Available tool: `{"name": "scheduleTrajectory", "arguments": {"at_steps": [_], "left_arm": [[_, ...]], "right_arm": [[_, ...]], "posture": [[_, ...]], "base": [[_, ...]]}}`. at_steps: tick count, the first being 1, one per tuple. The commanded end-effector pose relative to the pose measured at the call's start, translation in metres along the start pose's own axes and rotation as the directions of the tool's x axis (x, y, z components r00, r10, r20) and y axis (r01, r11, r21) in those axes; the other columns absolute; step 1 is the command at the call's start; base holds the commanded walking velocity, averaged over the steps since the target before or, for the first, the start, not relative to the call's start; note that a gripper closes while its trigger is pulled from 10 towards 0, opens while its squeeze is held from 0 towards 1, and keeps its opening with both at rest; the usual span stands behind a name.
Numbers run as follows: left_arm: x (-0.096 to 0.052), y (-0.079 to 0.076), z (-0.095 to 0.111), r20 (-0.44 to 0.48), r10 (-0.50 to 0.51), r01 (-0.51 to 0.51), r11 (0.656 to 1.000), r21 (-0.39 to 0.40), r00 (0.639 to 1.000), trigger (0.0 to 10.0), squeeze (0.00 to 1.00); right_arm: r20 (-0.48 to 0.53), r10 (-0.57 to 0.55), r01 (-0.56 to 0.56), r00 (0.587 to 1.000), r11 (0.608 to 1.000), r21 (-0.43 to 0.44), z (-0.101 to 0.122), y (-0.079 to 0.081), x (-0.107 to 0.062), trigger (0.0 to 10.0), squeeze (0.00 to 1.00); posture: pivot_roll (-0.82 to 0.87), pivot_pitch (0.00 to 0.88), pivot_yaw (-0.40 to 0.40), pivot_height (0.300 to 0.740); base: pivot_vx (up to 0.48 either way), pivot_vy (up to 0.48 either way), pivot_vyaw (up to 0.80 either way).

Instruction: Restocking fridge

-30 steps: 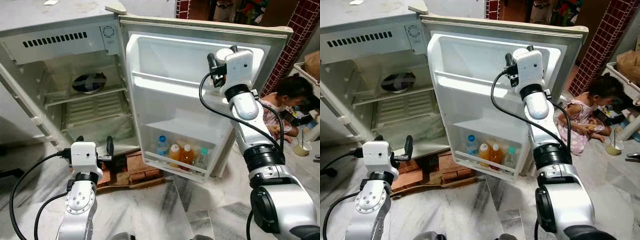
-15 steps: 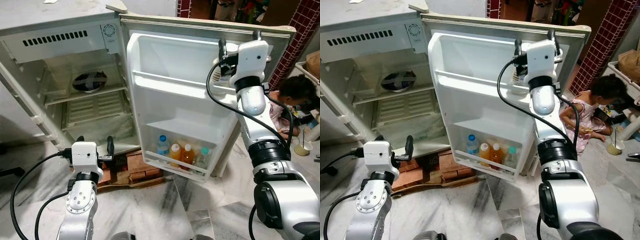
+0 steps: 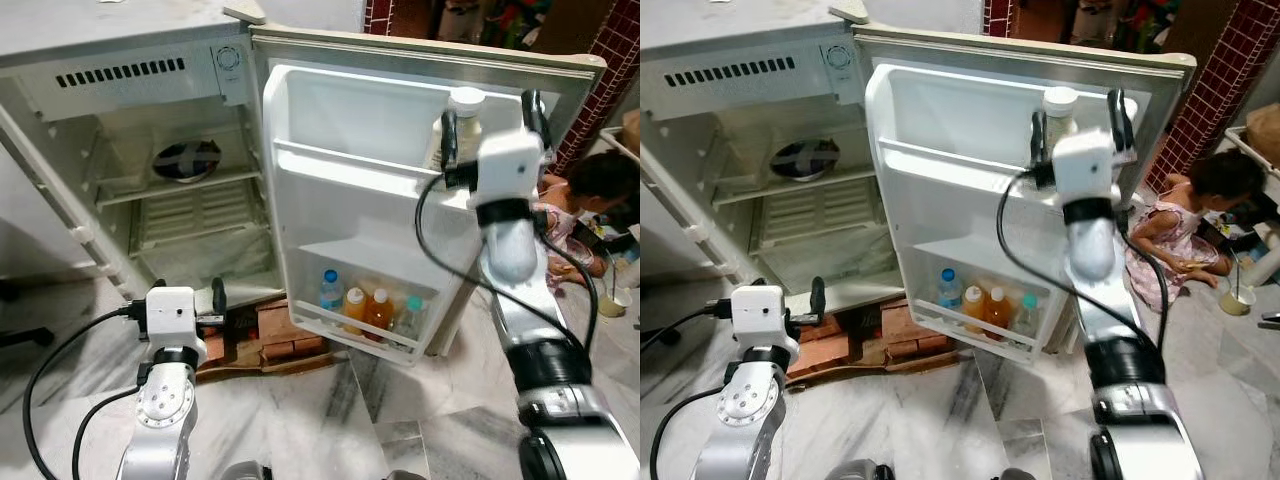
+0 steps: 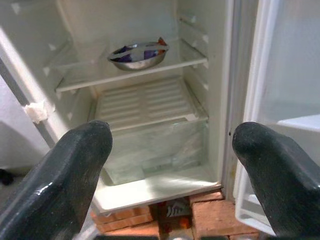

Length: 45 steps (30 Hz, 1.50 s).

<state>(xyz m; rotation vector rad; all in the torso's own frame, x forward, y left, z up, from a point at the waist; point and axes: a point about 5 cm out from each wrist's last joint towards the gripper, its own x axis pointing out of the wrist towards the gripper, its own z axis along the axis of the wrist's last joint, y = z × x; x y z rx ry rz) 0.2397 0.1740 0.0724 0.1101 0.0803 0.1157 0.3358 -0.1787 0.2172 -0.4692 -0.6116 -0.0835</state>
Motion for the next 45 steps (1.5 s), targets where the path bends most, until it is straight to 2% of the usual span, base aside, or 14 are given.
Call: {"name": "scheduleTrajectory", "arguments": {"at_steps": [1,6,7,8,9,10,15,17,20,29,34,38,40,45], "left_arm": [[0.001,0.001,-0.001,-0.011,-0.001,0.001,1.000,0.018,1.000,10.0,0.00],[0.006,-0.001,0.001,-0.004,-0.014,0.015,0.999,0.030,1.000,10.0,0.00],[0.006,-0.001,0.002,0.004,-0.014,0.014,1.000,0.026,1.000,10.0,0.00],[0.006,-0.001,0.003,0.005,-0.014,0.014,1.000,0.025,1.000,10.0,0.00],[0.006,-0.001,0.002,0.005,-0.014,0.013,1.000,0.025,1.000,10.0,0.00],[0.005,-0.001,0.002,0.002,-0.014,0.013,1.000,0.026,1.000,10.0,0.00],[0.002,-0.001,0.000,-0.003,-0.011,0.012,1.000,0.029,1.000,10.0,0.00],[0.002,0.000,0.000,-0.004,-0.009,0.009,1.000,0.030,1.000,10.0,0.00],[0.001,0.003,-0.001,-0.006,-0.006,0.006,0.999,0.035,1.000,10.0,0.00],[0.002,0.003,-0.001,-0.007,-0.005,0.005,0.999,0.039,1.000,10.0,0.00],[0.001,0.003,-0.001,-0.009,-0.005,0.005,0.999,0.039,1.000,10.0,0.00],[0.001,0.002,-0.002,-0.010,-0.004,0.005,0.999,0.039,1.000,10.0,0.00],[0.001,0.002,-0.001,-0.008,-0.004,0.004,0.999,0.039,1.000,10.0,0.00],[0.000,0.003,-0.002,-0.011,-0.002,0.002,0.999,0.043,1.000,10.0,0.00]], "right_arm": [[0.011,-0.052,0.052,0.999,0.998,0.018,0.007,-0.008,0.005,10.0,1.00],[-0.168,-0.136,0.151,0.976,0.985,0.080,-0.017,-0.022,-0.005,10.0,1.00],[-0.187,-0.126,0.149,0.974,0.982,0.116,-0.020,-0.020,-0.006,10.0,0.91],[-0.192,-0.122,0.148,0.974,0.981,0.128,-0.020,-0.019,-0.007,10.0,0.91],[-0.197,-0.115,0.144,0.974,0.979,0.142,-0.021,-0.018,-0.007,10.0,0.52],[-0.200,-0.108,0.137,0.974,0.981,0.139,-0.021,-0.015,-0.007,10.0,0.03],[-0.201,-0.107,0.140,0.974,0.977,0.159,-0.018,-0.012,-0.004,10.0,0.00],[-0.215,-0.082,0.143,0.973,0.947,0.288,-0.017,-0.007,-0.003,10.0,0.00],[-0.196,0.049,0.070,0.979,0.828,0.557,-0.010,0.010,0.001,10.0,0.00],[-0.214,0.036,0.092,0.976,0.825,0.558,-0.016,0.003,0.000,10.0,0.00],[-0.190,0.065,0.082,0.980,0.735,0.673,-0.014,0.003,0.000,10.0,0.00],[-0.162,0.140,0.039,0.977,0.628,0.777,-0.016,0.007,-0.002,10.0,0.00],[-0.181,0.137,0.059,0.974,0.618,0.784,-0.020,0.005,-0.003,10.0,0.00],[-0.287,0.127,0.120,0.949,0.700,0.704,-0.041,0.002,-0.015,10.0,0.00]], "posture": [[-0.06,0.030,0.044,0.740],[-0.06,0.027,0.049,0.740],[-0.06,0.026,0.050,0.740],[-0.06,0.026,0.050,0.740],[-0.06,0.026,0.050,0.740],[-0.06,0.026,0.050,0.740],[-0.06,0.027,0.047,0.740],[-0.05,0.027,0.046,0.740],[-0.05,0.028,0.050,0.740],[-0.05,0.027,0.049,0.740],[-0.05,0.031,0.047,0.740],[-0.05,0.031,0.047,0.740],[-0.05,0.031,0.044,0.740],[-0.05,0.031,0.044,0.740]], "base": [[0.000,0.000,0.00],[0.000,0.000,0.00],[0.000,-0.277,0.00],[0.000,-0.277,0.00],[0.000,-0.277,0.00],[0.000,-0.277,0.00],[0.000,-0.280,0.00],[0.000,-0.277,0.00],[0.000,-0.280,0.00],[0.000,-0.281,0.00],[0.000,-0.277,0.00],[0.000,-0.278,0.00],[0.000,-0.276,0.00],[0.000,-0.268,0.00]]}}
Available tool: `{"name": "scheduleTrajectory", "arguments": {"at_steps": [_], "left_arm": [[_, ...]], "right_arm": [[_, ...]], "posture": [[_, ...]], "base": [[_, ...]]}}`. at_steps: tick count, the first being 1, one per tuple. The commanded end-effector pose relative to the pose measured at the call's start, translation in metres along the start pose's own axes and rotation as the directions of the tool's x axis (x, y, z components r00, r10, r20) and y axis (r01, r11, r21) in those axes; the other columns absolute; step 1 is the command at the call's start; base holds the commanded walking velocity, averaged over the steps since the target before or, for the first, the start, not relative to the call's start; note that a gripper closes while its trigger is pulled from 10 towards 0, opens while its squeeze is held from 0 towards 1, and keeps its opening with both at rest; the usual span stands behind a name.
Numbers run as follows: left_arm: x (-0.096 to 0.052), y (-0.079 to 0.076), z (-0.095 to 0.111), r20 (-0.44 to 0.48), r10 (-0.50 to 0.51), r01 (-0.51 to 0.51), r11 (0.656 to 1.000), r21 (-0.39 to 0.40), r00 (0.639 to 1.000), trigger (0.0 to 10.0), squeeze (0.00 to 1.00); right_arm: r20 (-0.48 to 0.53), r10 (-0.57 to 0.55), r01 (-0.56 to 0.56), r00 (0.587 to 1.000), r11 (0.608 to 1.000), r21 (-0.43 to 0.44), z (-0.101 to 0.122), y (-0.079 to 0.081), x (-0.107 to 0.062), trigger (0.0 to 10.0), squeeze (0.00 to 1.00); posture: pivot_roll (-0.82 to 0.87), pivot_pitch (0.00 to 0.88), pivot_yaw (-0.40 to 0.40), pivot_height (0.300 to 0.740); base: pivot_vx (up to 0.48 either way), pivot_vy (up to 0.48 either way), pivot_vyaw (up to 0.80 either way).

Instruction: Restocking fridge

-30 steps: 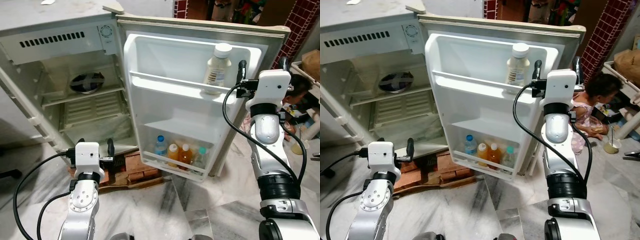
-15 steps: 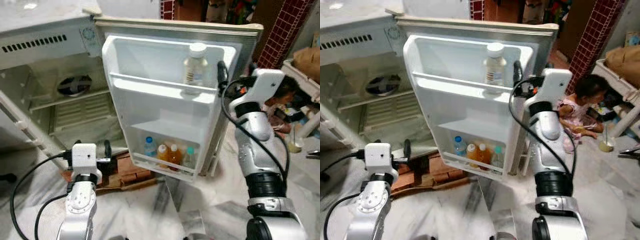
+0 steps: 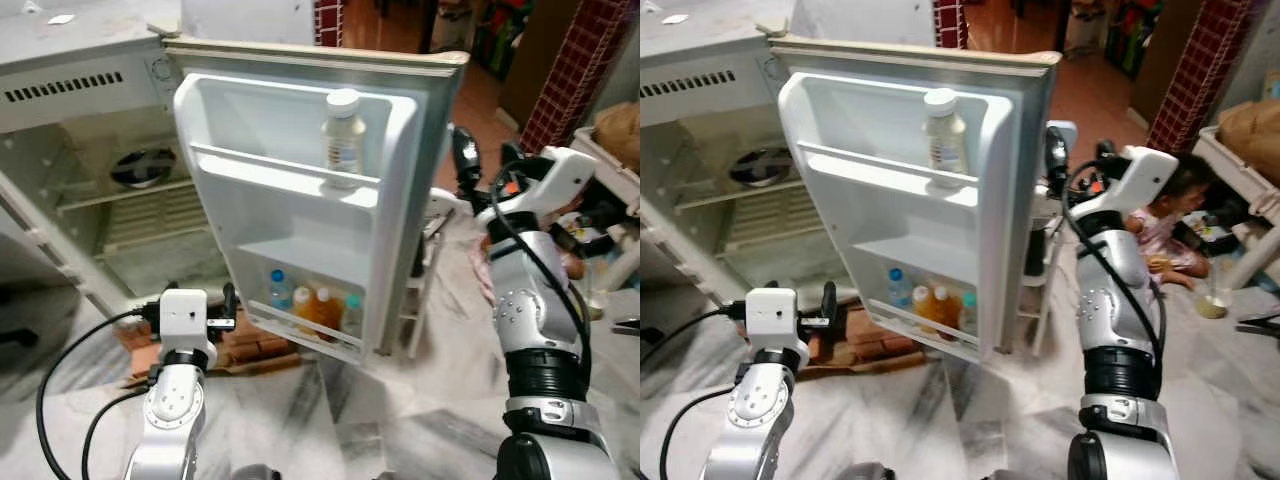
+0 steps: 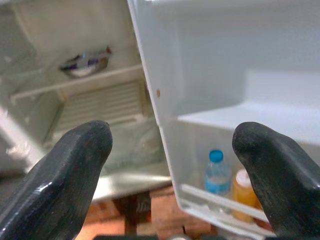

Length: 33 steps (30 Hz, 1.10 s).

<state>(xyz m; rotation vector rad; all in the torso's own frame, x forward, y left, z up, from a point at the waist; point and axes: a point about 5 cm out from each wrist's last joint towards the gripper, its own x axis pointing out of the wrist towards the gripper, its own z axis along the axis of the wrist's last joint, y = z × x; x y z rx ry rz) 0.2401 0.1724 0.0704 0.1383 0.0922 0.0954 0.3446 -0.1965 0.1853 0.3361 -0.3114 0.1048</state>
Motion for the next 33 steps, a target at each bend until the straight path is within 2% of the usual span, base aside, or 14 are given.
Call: {"name": "scheduleTrajectory", "arguments": {"at_steps": [1,5,9,13,19,33], "left_arm": [[0.000,0.004,0.000,-0.003,0.018,-0.017,1.000,0.014,1.000,10.0,0.00],[-0.001,0.004,-0.001,-0.005,0.015,-0.015,1.000,0.015,1.000,10.0,0.00],[-0.001,0.004,-0.001,-0.004,0.014,-0.014,1.000,0.015,1.000,10.0,0.00],[-0.002,0.004,-0.003,-0.010,0.014,-0.014,1.000,0.013,1.000,10.0,0.00],[-0.002,0.002,-0.001,0.006,0.011,-0.011,1.000,-0.010,1.000,10.0,0.00],[-0.003,0.003,-0.003,0.009,0.022,-0.022,1.000,0.006,1.000,10.0,0.00]], "right_arm": [[-0.058,-0.038,0.034,0.998,0.997,-0.068,-0.012,-0.006,-0.004,10.0,0.00],[-0.145,-0.098,0.075,0.985,0.985,-0.157,-0.032,-0.014,-0.016,10.0,0.00],[-0.182,-0.125,0.092,0.975,0.980,-0.175,-0.040,-0.015,-0.020,10.0,0.00],[-0.227,-0.056,0.000,0.972,0.971,-0.240,-0.056,0.000,-0.031,10.0,0.00],[-0.246,-0.006,-0.053,0.969,0.972,-0.231,-0.068,0.017,-0.037,10.0,0.00],[-0.249,0.021,-0.084,0.968,0.965,-0.246,-0.071,0.024,-0.040,10.0,0.00]], "posture": [[-0.05,0.032,0.045,0.740],[-0.05,0.033,0.046,0.740],[-0.05,0.033,0.044,0.740],[-0.04,0.035,0.044,0.740],[-0.04,0.032,0.044,0.740],[-0.04,0.031,0.038,0.740]], "base": [[0.000,-0.270,0.00],[0.000,-0.271,0.00],[0.000,-0.273,0.00],[0.000,-0.062,0.60],[0.000,0.000,0.80],[0.000,0.000,0.80]]}}
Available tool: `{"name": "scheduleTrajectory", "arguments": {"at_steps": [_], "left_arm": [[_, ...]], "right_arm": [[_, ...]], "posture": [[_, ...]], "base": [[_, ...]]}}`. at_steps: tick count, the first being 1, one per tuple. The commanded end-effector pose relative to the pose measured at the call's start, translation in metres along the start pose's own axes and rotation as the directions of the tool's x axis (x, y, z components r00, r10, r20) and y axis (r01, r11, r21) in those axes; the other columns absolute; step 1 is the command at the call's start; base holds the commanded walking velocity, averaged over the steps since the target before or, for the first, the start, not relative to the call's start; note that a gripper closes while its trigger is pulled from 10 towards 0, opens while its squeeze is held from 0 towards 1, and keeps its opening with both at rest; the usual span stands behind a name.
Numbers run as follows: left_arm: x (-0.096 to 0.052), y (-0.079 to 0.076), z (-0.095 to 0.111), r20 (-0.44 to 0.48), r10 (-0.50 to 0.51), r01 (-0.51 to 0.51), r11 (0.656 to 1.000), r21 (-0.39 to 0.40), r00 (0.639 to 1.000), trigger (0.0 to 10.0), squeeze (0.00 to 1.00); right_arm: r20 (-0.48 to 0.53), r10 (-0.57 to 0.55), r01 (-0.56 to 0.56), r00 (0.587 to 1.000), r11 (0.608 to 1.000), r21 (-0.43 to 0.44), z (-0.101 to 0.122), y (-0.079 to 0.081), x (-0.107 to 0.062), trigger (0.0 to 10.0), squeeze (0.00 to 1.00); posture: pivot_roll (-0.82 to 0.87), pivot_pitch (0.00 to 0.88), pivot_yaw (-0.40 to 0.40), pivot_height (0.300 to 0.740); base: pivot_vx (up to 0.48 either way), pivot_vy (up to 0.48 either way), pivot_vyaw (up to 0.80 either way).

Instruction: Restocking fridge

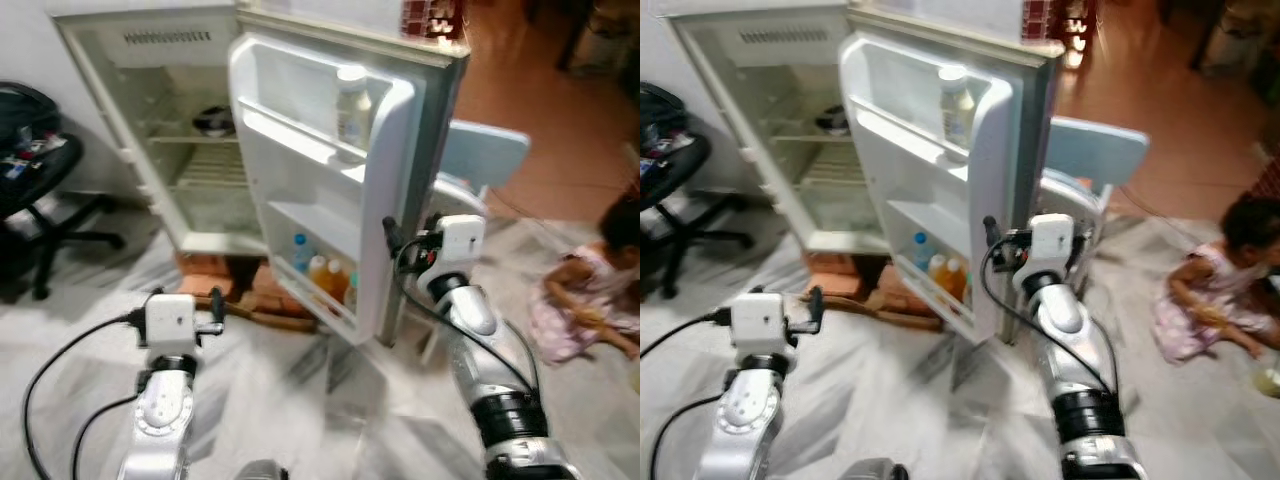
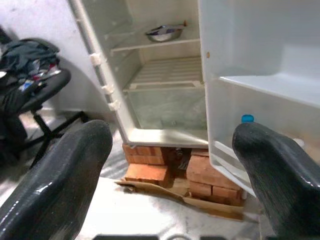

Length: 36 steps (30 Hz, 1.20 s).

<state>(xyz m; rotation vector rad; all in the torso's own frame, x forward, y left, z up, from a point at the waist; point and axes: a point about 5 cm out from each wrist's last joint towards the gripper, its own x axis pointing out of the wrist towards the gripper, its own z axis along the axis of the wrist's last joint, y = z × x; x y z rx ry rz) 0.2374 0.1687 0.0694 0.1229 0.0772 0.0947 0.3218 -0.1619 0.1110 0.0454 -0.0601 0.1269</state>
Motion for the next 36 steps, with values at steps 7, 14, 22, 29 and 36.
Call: {"name": "scheduleTrajectory", "arguments": {"at_steps": [7,14,22,29,36], "left_arm": [[-0.002,0.007,-0.003,-0.008,0.017,-0.017,1.000,0.024,1.000,10.0,0.00],[-0.003,0.008,-0.004,-0.012,0.021,-0.020,1.000,0.023,1.000,10.0,0.00],[-0.006,0.007,-0.006,-0.019,0.025,-0.024,1.000,0.011,1.000,10.0,0.00],[-0.006,0.006,-0.005,-0.017,0.025,-0.025,1.000,0.006,1.000,10.0,0.00],[-0.009,0.006,-0.002,0.009,0.010,-0.010,1.000,-0.018,1.000,10.0,0.00]], "right_arm": [[0.024,0.006,-0.006,1.000,1.000,0.001,0.004,0.006,-0.001,10.0,0.00],[-0.014,0.032,-0.033,0.999,0.999,-0.007,-0.007,0.006,-0.022,10.0,0.00],[-0.060,0.054,-0.055,0.997,0.998,-0.014,-0.019,0.001,-0.045,10.0,0.00],[-0.055,0.078,-0.080,0.995,0.996,-0.036,-0.015,0.002,-0.041,10.0,0.00],[-0.041,0.104,-0.107,0.994,0.993,-0.057,-0.013,0.008,-0.040,10.0,0.00]], "posture": [[-0.05,0.034,0.036,0.740],[-0.05,0.039,0.035,0.740],[-0.05,0.050,0.039,0.740],[-0.05,0.050,0.039,0.740],[-0.05,0.051,0.038,0.740]], "base": [[0.000,0.000,0.00],[0.000,-0.267,0.00],[0.000,-0.300,0.00],[0.000,-0.287,0.00],[0.000,0.000,0.53]]}}
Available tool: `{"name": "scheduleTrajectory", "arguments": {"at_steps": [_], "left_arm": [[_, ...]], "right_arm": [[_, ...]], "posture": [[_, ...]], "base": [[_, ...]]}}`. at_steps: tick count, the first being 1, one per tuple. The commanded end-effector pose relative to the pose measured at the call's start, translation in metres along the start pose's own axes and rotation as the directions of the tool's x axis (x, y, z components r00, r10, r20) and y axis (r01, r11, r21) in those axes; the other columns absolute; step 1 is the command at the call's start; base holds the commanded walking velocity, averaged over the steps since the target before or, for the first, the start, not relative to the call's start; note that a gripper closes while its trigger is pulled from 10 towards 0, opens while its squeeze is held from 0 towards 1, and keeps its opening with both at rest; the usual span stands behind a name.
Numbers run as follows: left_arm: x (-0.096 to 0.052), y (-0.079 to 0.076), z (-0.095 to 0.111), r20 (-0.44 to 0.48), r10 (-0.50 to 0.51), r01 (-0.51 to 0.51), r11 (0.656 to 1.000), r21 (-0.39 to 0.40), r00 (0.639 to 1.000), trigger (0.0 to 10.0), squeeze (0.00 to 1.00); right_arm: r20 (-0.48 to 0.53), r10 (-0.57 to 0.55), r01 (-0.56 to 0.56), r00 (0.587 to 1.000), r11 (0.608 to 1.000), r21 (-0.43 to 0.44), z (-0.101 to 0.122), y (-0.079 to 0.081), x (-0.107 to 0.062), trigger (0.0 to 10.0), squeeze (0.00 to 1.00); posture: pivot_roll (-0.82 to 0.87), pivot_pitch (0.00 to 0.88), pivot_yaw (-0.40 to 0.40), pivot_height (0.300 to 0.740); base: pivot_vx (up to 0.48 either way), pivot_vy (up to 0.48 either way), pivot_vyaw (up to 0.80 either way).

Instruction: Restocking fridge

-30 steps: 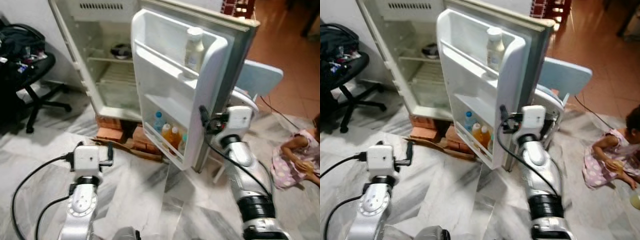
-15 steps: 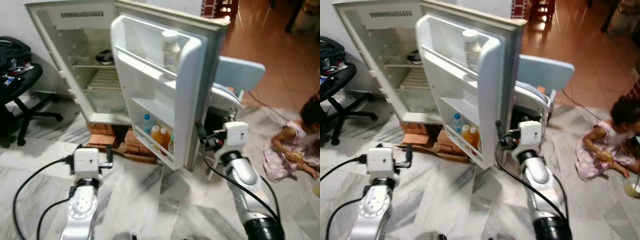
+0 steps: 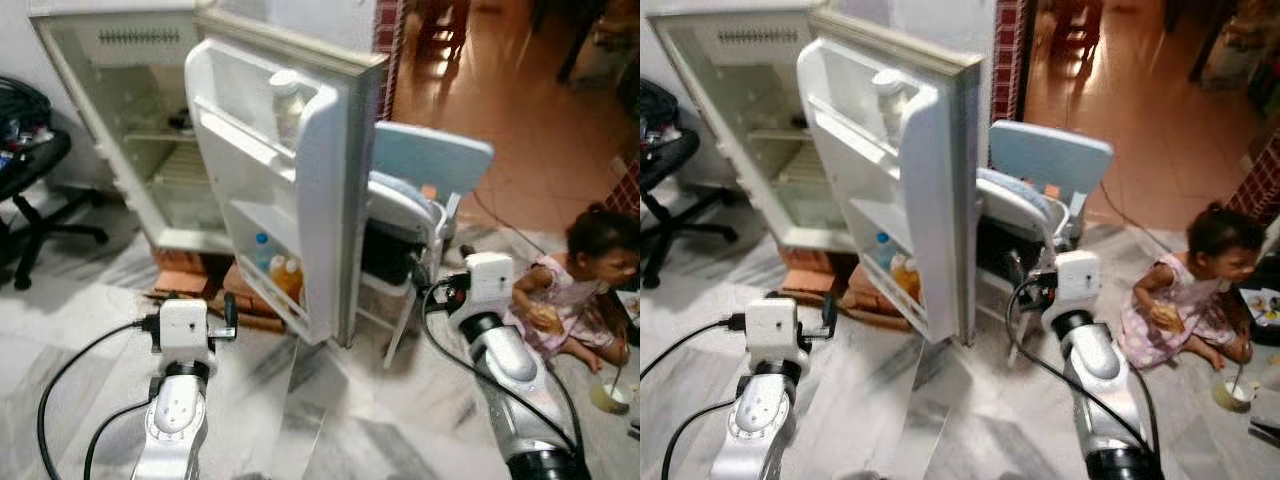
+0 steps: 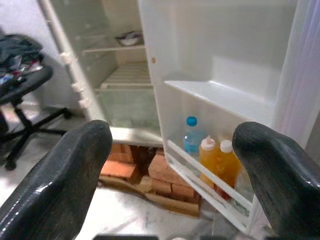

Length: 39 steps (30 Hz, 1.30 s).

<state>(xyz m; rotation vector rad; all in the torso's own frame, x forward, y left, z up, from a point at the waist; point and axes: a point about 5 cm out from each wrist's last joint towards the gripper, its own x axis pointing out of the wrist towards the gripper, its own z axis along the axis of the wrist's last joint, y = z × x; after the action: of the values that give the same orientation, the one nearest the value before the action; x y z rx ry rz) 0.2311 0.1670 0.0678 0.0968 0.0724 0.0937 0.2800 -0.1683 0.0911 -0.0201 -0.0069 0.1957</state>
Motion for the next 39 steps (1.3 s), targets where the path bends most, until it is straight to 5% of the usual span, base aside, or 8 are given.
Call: {"name": "scheduleTrajectory", "arguments": {"at_steps": [1,31,39], "left_arm": [[-0.003,0.007,0.000,0.007,0.009,-0.009,1.000,0.007,1.000,10.0,0.00],[-0.003,0.002,-0.003,-0.006,-0.007,0.007,1.000,-0.001,1.000,10.0,0.00],[-0.005,0.003,-0.009,-0.038,0.002,-0.002,1.000,-0.007,0.999,10.0,0.00]], "right_arm": [[0.022,0.038,-0.038,0.999,0.999,-0.001,0.005,0.011,0.004,10.0,0.00],[0.035,0.056,-0.055,0.998,0.998,-0.026,0.009,0.010,0.011,10.0,0.00],[0.052,0.077,-0.074,0.996,0.996,-0.049,0.012,0.013,0.016,10.0,0.00]], "posture": [[-0.05,0.051,0.038,0.740],[-0.05,0.049,0.038,0.740],[-0.05,0.052,0.037,0.740]], "base": [[0.000,0.000,0.00],[0.255,0.000,0.00],[0.000,0.000,0.75]]}}
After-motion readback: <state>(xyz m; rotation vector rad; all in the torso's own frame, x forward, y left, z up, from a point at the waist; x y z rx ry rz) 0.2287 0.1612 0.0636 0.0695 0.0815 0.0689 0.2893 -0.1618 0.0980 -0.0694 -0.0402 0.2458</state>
